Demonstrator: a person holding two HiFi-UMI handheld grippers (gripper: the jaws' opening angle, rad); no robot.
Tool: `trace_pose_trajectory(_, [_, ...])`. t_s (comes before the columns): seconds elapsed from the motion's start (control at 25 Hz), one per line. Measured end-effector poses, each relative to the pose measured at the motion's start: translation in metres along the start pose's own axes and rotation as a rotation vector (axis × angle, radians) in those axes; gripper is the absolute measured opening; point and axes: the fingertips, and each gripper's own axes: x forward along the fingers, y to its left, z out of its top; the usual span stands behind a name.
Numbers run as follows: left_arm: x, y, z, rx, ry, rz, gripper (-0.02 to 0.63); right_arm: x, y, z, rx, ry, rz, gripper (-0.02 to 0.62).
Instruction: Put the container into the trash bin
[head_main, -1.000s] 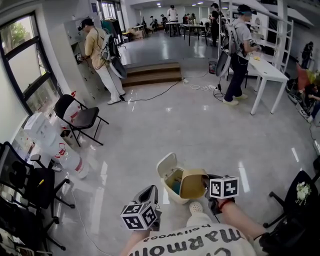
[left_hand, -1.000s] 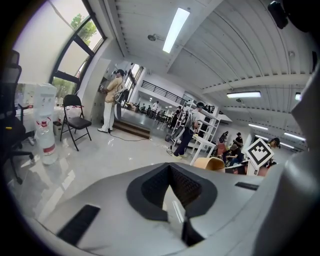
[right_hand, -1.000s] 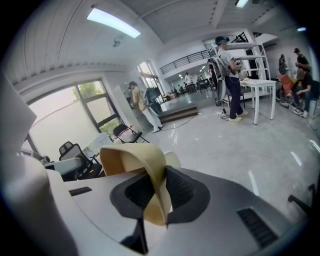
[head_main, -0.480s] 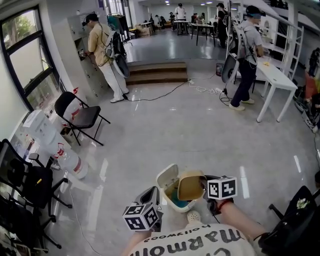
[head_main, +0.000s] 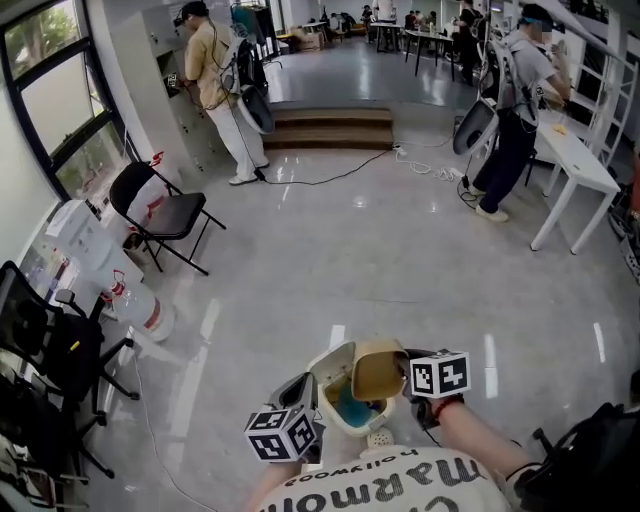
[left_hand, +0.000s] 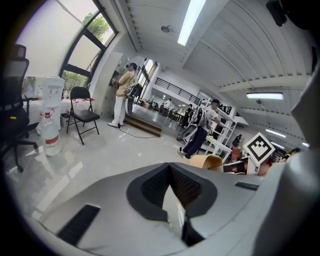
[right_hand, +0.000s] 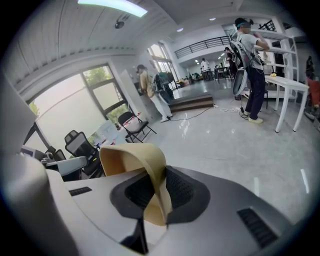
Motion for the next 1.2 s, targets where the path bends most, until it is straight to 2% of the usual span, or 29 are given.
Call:
trace_pose_trajectory(0.36, [0.042,0.017,-0.021,-0.039,0.06,0.115,0.018,0.058,-0.017,0.012,-0.076,0.118,0.088,0.054])
trace_pose_trajectory(0.64, [0.065,0.028,-0.058,-0.113,0.116,0.185,0.018,0.096,-0.034,-0.023,-0.111,0.258,0.141,0.054])
trace_pose_trajectory(0.88, [0.052,0.033,-0.091,-0.142,0.203,0.197,0.018,0.117,-0.027,-0.051,-0.094,0.323,0.166,0.054])
trace_pose_trajectory(1.04, [0.048,0.039,-0.112,-0.153,0.243,0.182,0.018,0.131,-0.024,-0.078,-0.056,0.363,0.152,0.054])
trace_pose_trajectory(1.2, [0.05,0.036,-0.116,-0.128,0.172,0.151,0.018,0.136,-0.024,-0.099,-0.023,0.373,0.134,0.054])
